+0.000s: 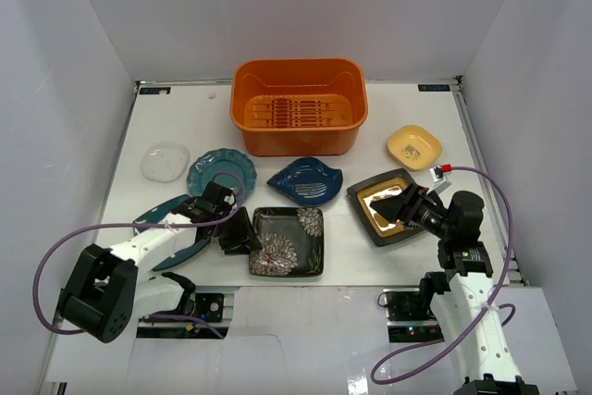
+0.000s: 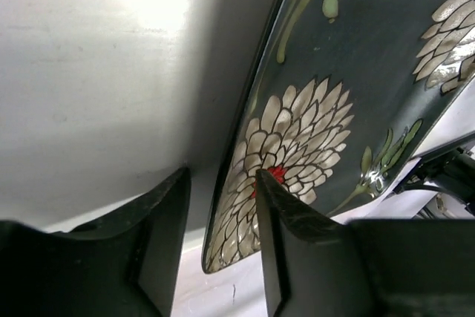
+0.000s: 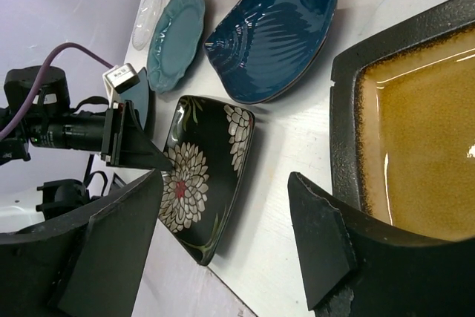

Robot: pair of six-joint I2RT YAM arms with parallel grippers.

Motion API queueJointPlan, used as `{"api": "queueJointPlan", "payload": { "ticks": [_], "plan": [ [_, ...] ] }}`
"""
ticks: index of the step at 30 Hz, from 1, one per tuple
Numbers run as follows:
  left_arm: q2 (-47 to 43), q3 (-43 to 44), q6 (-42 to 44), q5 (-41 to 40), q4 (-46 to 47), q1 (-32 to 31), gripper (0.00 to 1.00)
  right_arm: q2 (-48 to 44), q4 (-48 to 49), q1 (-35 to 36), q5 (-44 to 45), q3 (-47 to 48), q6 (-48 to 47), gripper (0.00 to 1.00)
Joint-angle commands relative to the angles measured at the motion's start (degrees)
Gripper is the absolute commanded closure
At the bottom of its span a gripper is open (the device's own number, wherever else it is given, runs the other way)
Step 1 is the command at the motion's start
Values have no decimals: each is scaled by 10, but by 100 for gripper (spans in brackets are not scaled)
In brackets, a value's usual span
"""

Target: Place the plates into the plastic bin on the countertop

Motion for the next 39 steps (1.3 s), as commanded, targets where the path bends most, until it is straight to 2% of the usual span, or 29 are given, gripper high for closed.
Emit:
{"api": "queueJointPlan", "payload": {
  "ticks": [1, 2, 8, 11, 12, 17, 23, 27, 32, 36, 38, 39],
  "plan": [
    [10, -12, -6, -8, 39, -5, 50, -2, 38, 4, -13, 0, 11, 26],
    [12, -13, -7, -10, 43, -7, 55, -2, 39, 4, -13, 0, 11, 26],
    [22, -32, -16, -22, 68, -10, 69, -11, 46, 5, -12, -10, 22, 27],
    [22, -36, -16, -26, 75, -12, 95, -12, 49, 5, -14, -14, 26, 27],
    [19, -34, -13, -27, 70, -12, 100, -13, 47, 5, -14, -13, 24, 27],
    [-56, -26, -11, 17, 43, -12, 100, -12, 26, 5, -10, 1, 15, 27],
    [-205, 40, -21, 70, -27, -12, 100, -26, 5, 5, -1, 11, 18, 27],
    [-236, 104, -54, 119, -33, -11, 100, -29, -4, 5, 13, 11, 21, 27],
    [-197, 228, -87, 121, 25, -12, 100, -11, -17, 5, 41, 22, 11, 27],
    [-125, 320, -94, 107, 82, -11, 100, -4, -19, 5, 50, 24, 11, 28],
    [-51, 381, -88, 97, 103, -11, 100, -2, -7, 11, 56, 23, 15, 29],
    [-51, 403, -85, 91, 108, -10, 100, 1, -7, 21, 56, 22, 17, 29]
  ]
}}
